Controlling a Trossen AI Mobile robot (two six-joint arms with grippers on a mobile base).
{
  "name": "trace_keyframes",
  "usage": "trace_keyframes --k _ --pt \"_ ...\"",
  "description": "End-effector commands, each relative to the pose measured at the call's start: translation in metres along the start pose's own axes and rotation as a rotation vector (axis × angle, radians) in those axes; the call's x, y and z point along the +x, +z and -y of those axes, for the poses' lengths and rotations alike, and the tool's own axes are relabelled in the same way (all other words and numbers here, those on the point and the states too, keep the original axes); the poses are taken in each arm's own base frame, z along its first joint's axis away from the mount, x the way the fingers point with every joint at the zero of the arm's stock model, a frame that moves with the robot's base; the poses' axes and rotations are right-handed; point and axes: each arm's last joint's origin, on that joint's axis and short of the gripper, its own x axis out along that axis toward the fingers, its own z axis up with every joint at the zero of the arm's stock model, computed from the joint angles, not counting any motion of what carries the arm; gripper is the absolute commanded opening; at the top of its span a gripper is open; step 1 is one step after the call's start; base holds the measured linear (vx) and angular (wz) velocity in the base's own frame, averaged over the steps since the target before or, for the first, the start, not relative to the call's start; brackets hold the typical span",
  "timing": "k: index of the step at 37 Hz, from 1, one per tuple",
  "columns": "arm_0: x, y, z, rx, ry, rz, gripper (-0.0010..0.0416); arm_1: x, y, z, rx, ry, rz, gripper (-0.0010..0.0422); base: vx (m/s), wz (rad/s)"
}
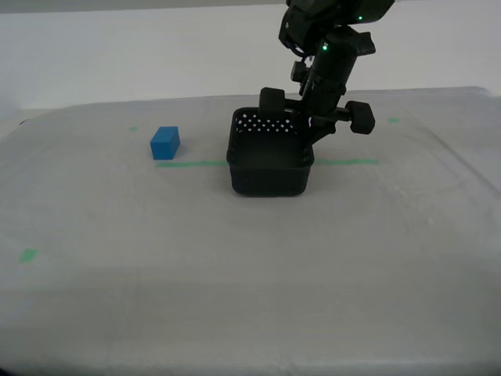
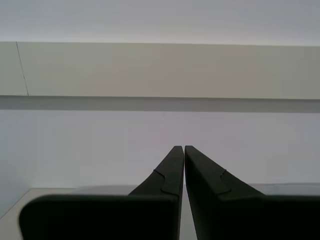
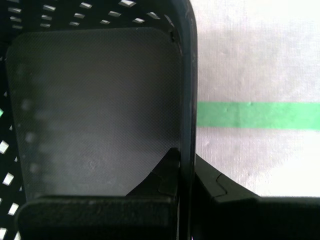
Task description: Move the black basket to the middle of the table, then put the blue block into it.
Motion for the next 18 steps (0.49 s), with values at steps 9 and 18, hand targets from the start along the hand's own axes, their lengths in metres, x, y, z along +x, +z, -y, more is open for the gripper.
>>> trace_keyframes --k 9,18 --pt "0.0080 0.0085 -0.0049 -0.035 -0.041 -0.066 0.0021 0.0000 0.0002 0.0001 0.001 0.000 0.000 0.0000 0.000 0.000" --pt "0.0069 0.0137 -0.0075 -0.064 -0.055 -0.047 0.0099 -0.0001 -0.0002 0.0001 0.002 0.000 -0.003 0.0000 0.000 0.000"
